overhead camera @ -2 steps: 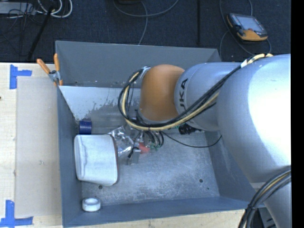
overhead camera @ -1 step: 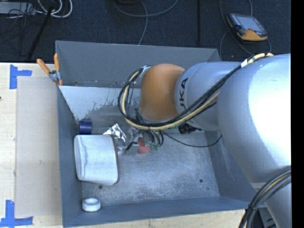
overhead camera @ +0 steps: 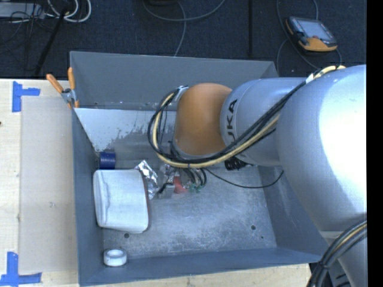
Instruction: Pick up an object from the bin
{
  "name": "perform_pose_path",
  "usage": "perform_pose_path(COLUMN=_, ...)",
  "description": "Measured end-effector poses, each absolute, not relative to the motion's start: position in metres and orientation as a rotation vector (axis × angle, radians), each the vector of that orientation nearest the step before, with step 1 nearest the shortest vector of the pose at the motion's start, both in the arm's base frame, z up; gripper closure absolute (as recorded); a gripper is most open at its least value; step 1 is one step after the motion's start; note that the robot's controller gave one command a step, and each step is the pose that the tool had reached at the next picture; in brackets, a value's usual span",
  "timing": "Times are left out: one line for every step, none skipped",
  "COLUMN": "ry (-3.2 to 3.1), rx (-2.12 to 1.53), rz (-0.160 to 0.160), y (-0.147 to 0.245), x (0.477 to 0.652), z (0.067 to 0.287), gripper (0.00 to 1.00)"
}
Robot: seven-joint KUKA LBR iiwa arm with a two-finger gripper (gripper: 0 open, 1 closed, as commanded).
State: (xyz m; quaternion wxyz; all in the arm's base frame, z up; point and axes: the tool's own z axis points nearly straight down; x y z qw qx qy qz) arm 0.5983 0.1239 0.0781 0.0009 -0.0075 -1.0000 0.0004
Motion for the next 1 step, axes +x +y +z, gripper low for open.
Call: perform_pose_path(ry=-3.149, rx=-0.076, rz=-0.004, y=0.1332, x=0.5858, z=0.2313, gripper=1.0)
